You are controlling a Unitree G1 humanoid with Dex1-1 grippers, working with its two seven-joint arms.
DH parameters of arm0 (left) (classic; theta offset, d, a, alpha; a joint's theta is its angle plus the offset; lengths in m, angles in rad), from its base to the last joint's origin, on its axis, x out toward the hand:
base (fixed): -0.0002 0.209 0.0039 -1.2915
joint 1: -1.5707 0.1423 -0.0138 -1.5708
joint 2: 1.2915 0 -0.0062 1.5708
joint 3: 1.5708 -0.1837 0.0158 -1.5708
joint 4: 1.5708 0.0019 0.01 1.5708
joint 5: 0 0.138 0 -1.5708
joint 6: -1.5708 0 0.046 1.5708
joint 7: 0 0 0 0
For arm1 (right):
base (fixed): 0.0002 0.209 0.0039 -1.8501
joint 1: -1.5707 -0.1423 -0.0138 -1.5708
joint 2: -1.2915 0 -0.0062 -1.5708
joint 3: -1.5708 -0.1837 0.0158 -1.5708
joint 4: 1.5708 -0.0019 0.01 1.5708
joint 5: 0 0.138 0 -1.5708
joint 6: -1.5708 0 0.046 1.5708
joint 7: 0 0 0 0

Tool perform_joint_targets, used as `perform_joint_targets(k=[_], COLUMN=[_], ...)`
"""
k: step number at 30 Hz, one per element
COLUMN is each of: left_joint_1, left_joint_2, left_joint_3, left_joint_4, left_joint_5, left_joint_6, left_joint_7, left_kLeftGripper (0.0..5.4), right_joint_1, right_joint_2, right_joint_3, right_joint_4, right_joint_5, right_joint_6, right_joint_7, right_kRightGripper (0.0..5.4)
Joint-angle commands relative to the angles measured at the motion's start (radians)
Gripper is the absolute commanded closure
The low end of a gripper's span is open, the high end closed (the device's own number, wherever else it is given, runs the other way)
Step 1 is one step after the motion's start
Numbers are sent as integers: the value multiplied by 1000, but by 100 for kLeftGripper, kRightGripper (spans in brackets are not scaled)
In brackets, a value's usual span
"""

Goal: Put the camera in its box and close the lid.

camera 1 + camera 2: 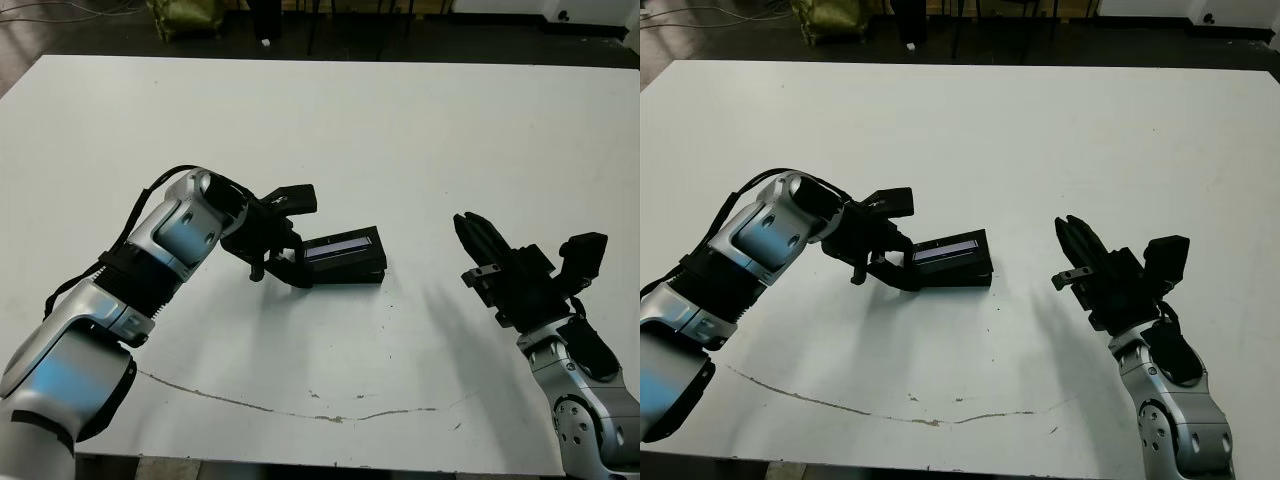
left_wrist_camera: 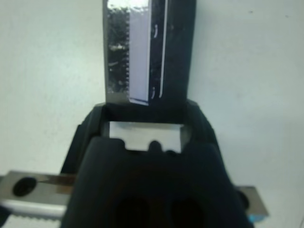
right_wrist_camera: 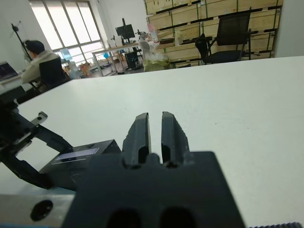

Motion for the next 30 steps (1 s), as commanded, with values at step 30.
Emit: perform_joint_targets(k=[30], left_joint_1=[32], left_joint_2=[-88], left_joint_3=[-47], left_joint_4=[-50], left_joint_5=[104], left_joint_6=[-179], left_joint_7=[76], left_kLeftGripper=[262], right_joint_1=[35], right_joint_2=[2], right_joint_3=[7], right_joint_4=[-2], right_joint_5=[-3], right_joint_6=[27], right_joint_7=[-25], right_kRightGripper=[540])
